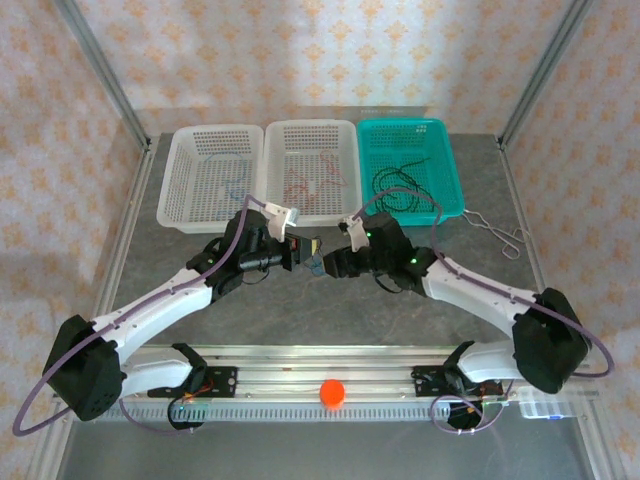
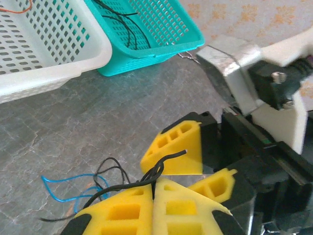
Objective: Untangle the cables
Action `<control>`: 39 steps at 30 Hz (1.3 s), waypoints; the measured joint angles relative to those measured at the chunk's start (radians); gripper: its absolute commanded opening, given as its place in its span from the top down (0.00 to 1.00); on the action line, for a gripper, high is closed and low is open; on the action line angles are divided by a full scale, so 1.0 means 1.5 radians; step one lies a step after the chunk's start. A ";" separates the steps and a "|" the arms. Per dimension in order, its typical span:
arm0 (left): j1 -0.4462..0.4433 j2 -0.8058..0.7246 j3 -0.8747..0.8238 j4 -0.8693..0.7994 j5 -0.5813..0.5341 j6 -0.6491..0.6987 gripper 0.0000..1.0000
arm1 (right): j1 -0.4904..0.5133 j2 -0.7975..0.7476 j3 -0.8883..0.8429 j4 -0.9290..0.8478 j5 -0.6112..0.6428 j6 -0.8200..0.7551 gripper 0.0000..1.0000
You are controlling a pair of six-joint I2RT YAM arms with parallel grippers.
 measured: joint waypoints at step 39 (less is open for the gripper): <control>0.004 0.000 -0.034 0.055 0.012 -0.031 1.00 | 0.001 0.035 -0.010 0.125 -0.039 0.052 0.71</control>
